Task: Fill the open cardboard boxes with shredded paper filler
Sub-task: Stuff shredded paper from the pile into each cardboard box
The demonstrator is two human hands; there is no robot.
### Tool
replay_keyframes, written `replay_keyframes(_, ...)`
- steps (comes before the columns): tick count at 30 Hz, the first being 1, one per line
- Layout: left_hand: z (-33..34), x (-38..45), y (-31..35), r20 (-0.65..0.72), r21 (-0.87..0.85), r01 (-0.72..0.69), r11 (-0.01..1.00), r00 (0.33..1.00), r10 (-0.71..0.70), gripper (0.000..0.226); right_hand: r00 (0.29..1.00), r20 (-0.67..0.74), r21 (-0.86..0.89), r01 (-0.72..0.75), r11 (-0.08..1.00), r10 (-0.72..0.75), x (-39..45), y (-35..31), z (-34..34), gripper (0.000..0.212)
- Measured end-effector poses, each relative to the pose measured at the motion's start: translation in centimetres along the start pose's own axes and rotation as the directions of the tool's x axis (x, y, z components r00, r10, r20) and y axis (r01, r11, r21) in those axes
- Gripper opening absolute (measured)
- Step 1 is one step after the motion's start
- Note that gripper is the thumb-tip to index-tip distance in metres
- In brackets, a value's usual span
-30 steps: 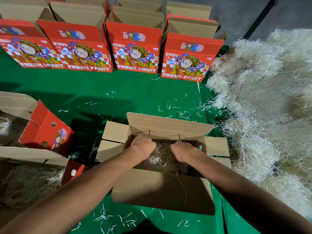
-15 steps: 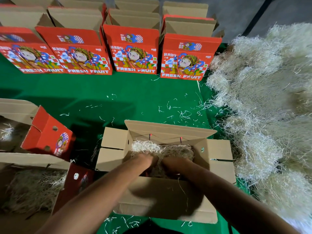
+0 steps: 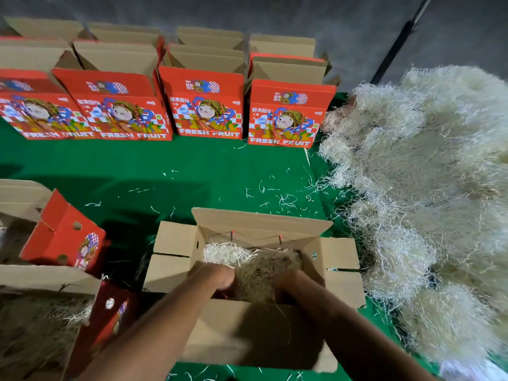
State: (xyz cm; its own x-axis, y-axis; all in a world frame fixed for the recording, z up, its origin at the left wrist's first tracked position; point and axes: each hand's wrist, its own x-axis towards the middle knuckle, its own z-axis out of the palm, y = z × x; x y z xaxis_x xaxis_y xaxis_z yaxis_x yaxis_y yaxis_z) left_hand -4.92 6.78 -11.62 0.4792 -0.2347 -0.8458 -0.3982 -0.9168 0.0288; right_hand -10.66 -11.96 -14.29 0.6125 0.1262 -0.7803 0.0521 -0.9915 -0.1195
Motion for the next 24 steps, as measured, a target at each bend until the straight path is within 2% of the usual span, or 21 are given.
replay_keyframes(1, -0.1, -0.1, 0.0, 0.015, -0.019, 0.002, 1.000, 1.000, -0.002, 0.038, 0.998, 0.057, -0.034, 0.026, 0.999, -0.024, 0.5, 0.1, -0.3, 0.033)
replay_keyframes(2, -0.3, -0.2, 0.0, 0.034, -0.025, -0.011, 1.000, 0.999, 0.012, 0.032, 0.992, 0.129, 0.028, -0.004, 1.000, 0.000, 0.7, 0.0, -1.2, 0.030)
replay_keyframes(4, -1.0, -0.2, 0.2, 0.031, -0.003, -0.012, 1.000, 0.999, 0.012, 0.021, 0.982, 0.182, -0.002, 0.057, 0.998, -0.056, 0.5, 0.3, -2.1, 0.016)
replay_keyframes(5, -1.3, 0.0, 0.2, 0.013, -0.034, 0.004, 0.999, 1.000, -0.003, 0.021, 0.980, 0.197, 0.001, 0.024, 1.000, -0.024, 0.7, 0.3, -2.7, 0.017)
replay_keyframes(6, -1.9, 0.1, 0.4, -0.042, -0.052, 0.024, 0.998, 0.999, -0.026, 0.026, 0.986, 0.155, -0.005, -0.058, 0.998, 0.058, 1.0, 0.5, -3.4, 0.026)
replay_keyframes(8, -3.1, -0.2, 0.4, -0.209, -0.075, 0.022, 0.997, 0.977, -0.037, 0.030, 0.977, 0.000, 0.101, -0.213, 0.972, 0.214, 1.8, 0.3, -4.1, 0.040)
replay_keyframes(10, -3.9, -0.2, 0.1, -0.320, -0.035, 0.028, 0.999, 0.947, -0.038, 0.027, 0.963, -0.069, 0.169, -0.247, 0.954, 0.262, 2.6, -0.1, -4.3, 0.042)
replay_keyframes(11, -4.0, 0.0, -0.1, -0.329, -0.023, 0.051, 0.998, 0.943, -0.056, 0.027, 0.965, -0.119, 0.173, -0.212, 0.962, 0.235, 3.2, 0.0, -4.1, 0.043)
replay_keyframes(13, -3.3, 0.7, -0.6, -0.284, 0.013, 0.090, 0.996, 0.955, -0.082, 0.033, 0.977, -0.113, 0.076, -0.172, 0.982, 0.180, 3.9, 0.1, -3.0, 0.042)
replay_keyframes(15, -2.4, 1.4, -1.0, -0.269, 0.047, 0.079, 0.996, 0.961, -0.063, 0.036, 0.972, -0.140, 0.103, -0.176, 0.979, 0.190, 4.5, 0.5, -1.6, 0.043)
replay_keyframes(17, -2.2, 1.9, -1.3, -0.269, 0.059, 0.052, 0.997, 0.962, -0.034, 0.033, 0.961, -0.167, 0.205, -0.185, 0.961, 0.220, 4.9, 0.9, -1.6, 0.044)
replay_keyframes(20, -2.5, 1.6, -1.2, -0.241, -0.015, 0.059, 0.998, 0.969, -0.061, 0.032, 0.964, -0.133, 0.392, -0.162, 0.906, 0.230, 4.6, 0.3, -2.6, 0.040)
replay_keyframes(22, -2.8, 1.0, -1.1, -0.229, -0.014, 0.065, 0.998, 0.971, -0.067, 0.032, 0.958, -0.115, 0.393, -0.199, 0.898, 0.262, 3.6, -0.3, -3.2, 0.039)
replay_keyframes(24, -3.4, -0.2, -0.8, -0.238, -0.005, 0.067, 0.998, 0.969, -0.067, 0.026, 0.966, -0.072, 0.304, -0.215, 0.928, 0.247, 2.7, -0.7, -3.7, 0.037)
